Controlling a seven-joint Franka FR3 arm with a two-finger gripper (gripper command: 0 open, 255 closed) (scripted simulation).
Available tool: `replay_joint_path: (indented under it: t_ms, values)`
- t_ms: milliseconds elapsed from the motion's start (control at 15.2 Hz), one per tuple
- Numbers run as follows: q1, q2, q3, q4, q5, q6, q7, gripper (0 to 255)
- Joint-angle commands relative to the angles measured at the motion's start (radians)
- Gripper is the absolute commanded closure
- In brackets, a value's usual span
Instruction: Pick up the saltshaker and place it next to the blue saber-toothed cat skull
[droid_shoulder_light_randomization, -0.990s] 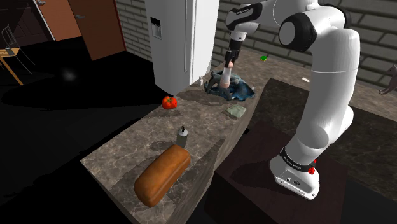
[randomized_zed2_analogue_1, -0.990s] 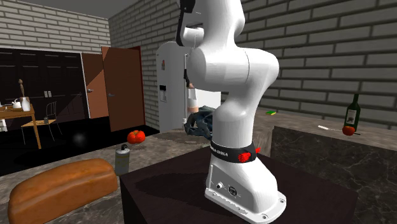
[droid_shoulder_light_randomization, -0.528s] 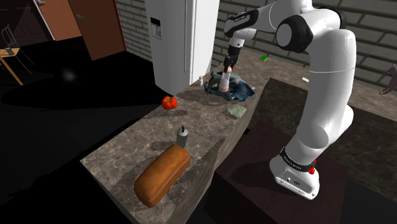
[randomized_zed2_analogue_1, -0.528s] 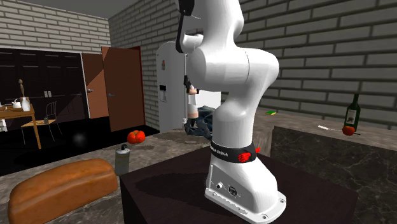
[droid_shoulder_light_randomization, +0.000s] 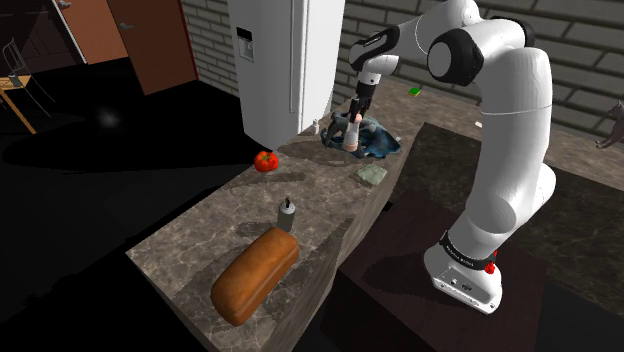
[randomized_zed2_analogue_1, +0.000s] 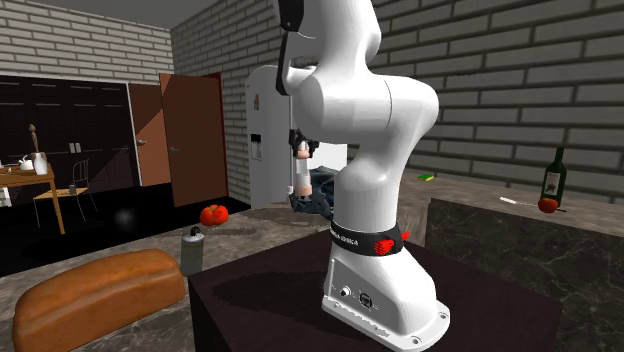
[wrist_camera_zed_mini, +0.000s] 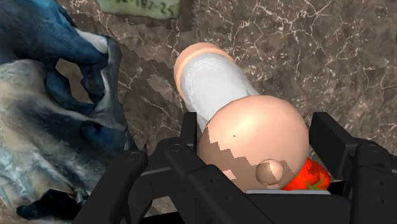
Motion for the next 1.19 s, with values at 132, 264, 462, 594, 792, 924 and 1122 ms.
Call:
replay_joint_path:
  t_ms: [132,264,462,594,792,924,1122]
  values:
    - [-0.002,0.023,0.006,-0.020,0.013,0.042,-0.012,255]
    - [-0.004,0.038,0.010,-0.027,0.019,0.062,-0.018,255]
    - [-0.007,0.060,0.016,-0.034,0.030,0.090,-0.027,255]
    - [-0.010,0.075,0.020,-0.038,0.037,0.108,-0.033,255]
    - [-0.014,0.100,0.027,-0.041,0.047,0.135,-0.042,255]
    - [-0.017,0.117,0.031,-0.043,0.054,0.152,-0.048,255]
    - [-0.021,0.143,0.039,-0.043,0.065,0.177,-0.057,255]
